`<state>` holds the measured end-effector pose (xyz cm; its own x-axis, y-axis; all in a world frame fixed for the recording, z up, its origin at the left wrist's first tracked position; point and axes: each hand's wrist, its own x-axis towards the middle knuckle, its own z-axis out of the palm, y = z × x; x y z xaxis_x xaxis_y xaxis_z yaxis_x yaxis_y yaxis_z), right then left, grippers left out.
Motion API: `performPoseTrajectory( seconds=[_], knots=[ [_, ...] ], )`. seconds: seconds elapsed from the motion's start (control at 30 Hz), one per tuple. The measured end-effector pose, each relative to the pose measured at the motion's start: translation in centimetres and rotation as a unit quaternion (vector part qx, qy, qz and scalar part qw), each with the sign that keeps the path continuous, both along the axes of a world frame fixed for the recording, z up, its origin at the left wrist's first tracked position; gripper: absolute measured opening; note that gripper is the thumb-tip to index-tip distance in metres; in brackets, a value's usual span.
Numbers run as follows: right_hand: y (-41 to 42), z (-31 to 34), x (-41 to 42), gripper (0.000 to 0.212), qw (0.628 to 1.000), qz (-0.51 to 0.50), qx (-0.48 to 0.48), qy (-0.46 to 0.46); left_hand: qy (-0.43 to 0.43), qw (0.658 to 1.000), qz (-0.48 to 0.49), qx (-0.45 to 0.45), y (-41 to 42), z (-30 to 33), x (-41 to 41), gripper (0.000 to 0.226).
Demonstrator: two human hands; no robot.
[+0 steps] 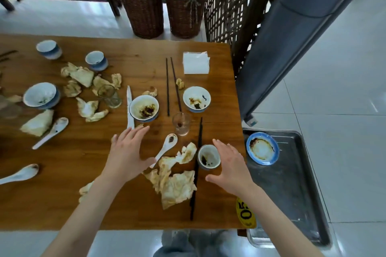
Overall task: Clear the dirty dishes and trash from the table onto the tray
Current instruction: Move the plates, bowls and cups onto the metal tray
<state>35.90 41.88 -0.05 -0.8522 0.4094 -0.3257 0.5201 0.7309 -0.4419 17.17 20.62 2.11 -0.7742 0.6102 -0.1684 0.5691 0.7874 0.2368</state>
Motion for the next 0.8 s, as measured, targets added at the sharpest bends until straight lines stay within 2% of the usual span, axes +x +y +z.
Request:
performPoseTrajectory(
  seconds=[0.23,0.63,0.8],
  knots=[
    [0.0,1.7,-1.8,0.105,1.000,0.002,0.004,0.016,-0.014,0.998,0.063,0.017,-2.7,0.5,-0.1,0.090],
    [-0.1,-0.4,-3.8,0.117,0.996,0.066,0.000,-0.061,-0.006,0.992,0.127,0.003,-3.6,1.8,-0.2,0.092],
    [0.5,-1.4,-3.5,0.107,0.996,0.077,-0.005,-0.052,-0.008,0.990,0.142,0.005,-2.6,1.3,0.4,0.089]
  ],
)
